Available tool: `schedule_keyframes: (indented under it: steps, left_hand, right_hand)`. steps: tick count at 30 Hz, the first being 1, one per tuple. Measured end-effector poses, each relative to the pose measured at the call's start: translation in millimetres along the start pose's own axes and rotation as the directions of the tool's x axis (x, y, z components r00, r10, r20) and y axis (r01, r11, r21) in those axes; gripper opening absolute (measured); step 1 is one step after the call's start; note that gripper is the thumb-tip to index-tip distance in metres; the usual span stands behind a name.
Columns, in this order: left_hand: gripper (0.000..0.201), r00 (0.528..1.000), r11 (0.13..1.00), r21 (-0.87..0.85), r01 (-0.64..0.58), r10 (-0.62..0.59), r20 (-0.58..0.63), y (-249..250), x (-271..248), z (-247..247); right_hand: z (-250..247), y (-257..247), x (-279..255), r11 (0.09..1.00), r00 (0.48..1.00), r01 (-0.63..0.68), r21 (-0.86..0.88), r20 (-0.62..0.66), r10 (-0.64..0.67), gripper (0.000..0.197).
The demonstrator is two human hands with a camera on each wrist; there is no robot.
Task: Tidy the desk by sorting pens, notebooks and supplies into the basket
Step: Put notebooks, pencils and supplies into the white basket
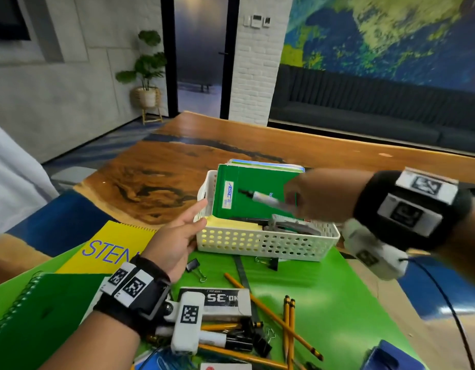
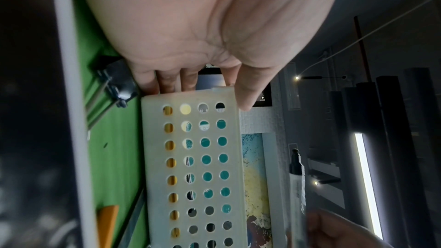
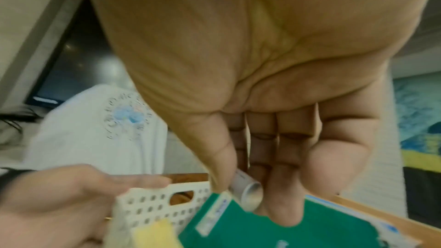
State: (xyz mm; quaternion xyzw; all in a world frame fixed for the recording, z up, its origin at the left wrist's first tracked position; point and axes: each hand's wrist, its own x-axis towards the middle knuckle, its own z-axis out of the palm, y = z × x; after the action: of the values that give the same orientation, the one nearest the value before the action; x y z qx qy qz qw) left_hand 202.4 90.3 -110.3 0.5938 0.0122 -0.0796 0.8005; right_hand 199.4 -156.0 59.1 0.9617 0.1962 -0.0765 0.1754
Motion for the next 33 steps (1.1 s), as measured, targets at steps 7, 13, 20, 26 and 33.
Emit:
schedule_keyframes:
  steps: [7,13,20,26,33]
  left_hand:
    - [0.044,1.0,1.0,-0.024,-0.015,0.014,-0.011,1.6,-3.5,2.5]
    - [0.044,1.0,0.999,-0.034,-0.015,0.015,-0.01,2.9,-3.7,2.4]
    - [0.044,1.0,0.999,-0.044,-0.021,0.02,-0.02,1.7,-4.1,4.0]
    - [0.044,0.999,0.998,-0.049,-0.034,0.032,-0.034,2.7,-5.4,5.7]
    - [0.044,1.0,1.0,0.017,-0.011,0.011,-0.023,2.4,-4.3,2.3]
  right_hand:
    - [9.7,21.7,81.1,0.994,0.991,-0.039,-0.1,0.122,0.051,0.044]
    - [24.3,43.9,138.0,0.981,0.98,-0.193,0.017,0.049,0.192,0.109]
    - [29.3,52.3,151.3,0.943,0.938,-0.326,0.066,0.149,0.314,0.112]
    - [34.5,58.9,138.9,0.943,0.97,-0.24,0.231,0.106,0.221,0.078]
    - [36.1,69.2,125.5,0.965,0.976,-0.18,0.188,-0.084,0.199,0.059]
